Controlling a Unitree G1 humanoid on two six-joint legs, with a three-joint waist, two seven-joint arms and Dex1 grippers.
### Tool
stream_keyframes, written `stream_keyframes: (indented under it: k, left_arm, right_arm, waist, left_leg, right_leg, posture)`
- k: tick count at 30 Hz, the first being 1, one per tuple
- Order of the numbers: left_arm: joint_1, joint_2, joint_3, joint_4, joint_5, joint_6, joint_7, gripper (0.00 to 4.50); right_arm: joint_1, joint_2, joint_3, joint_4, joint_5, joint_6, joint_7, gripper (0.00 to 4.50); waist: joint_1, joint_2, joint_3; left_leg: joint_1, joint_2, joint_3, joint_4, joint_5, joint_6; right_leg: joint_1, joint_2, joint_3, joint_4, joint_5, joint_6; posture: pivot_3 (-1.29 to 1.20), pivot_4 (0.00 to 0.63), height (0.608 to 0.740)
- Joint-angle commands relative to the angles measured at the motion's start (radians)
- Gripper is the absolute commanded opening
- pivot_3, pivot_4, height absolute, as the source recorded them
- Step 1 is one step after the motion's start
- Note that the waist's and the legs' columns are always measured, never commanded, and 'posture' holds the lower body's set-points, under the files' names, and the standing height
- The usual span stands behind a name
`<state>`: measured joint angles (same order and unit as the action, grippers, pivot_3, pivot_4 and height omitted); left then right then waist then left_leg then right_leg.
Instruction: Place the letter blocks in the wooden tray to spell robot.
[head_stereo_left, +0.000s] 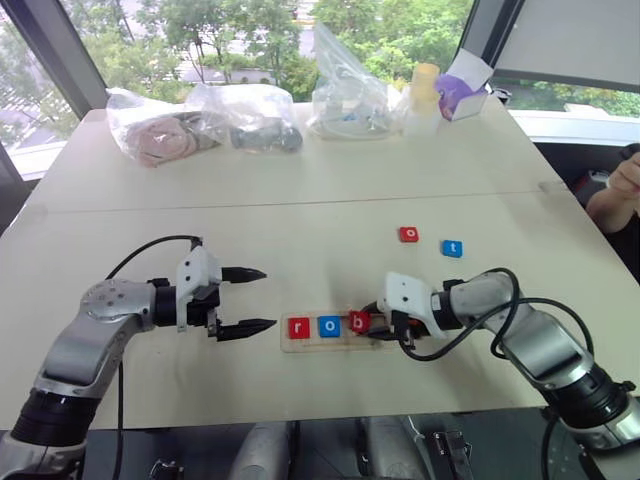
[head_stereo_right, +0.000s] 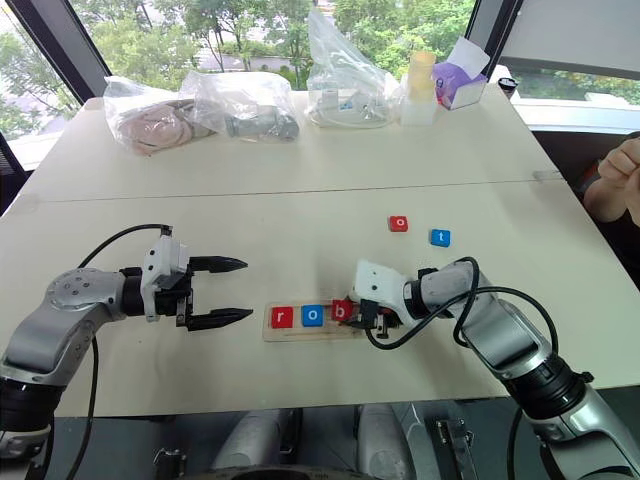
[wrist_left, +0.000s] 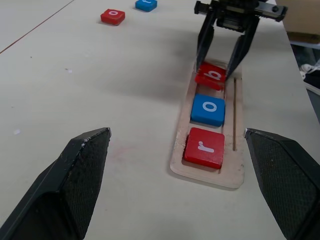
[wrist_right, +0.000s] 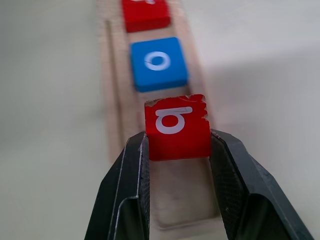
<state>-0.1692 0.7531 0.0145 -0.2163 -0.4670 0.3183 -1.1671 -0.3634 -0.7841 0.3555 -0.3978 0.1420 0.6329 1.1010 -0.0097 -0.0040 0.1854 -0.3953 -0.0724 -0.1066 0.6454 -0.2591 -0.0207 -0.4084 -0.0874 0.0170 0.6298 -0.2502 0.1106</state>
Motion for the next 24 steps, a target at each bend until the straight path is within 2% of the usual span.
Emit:
stream_keyframes:
  k: [1,24]
  left_arm:
    - [0.003,0.000,0.021,-0.032,-0.006,-0.016,0.011,4.50]
    - [0.006,-0.013,0.009,-0.038,-0.005,-0.016,0.038,4.50]
  right_arm:
    - [-0.021,-0.017,-0.006,-0.057,0.027,0.021,0.022,1.11]
    - [-0.046,-0.003,0.024,-0.031,0.017,0.012,-0.009,1.11]
  waist:
    - [0.000,0.000,0.000]
    - [0.000,0.000,0.000]
  left_leg:
    - [0.000,0.000,0.000,0.000,0.000,0.000]
    - [0.000,0.000,0.000,0.000,0.000,0.000]
  right_leg:
    - [0.000,0.000,0.000,0.000,0.000,0.000]
    - [0.000,0.000,-0.001,0.000,0.000,0.000]
  posture:
    - [0.00,0.150,0.740]
    - [0.00,0.150,0.740]
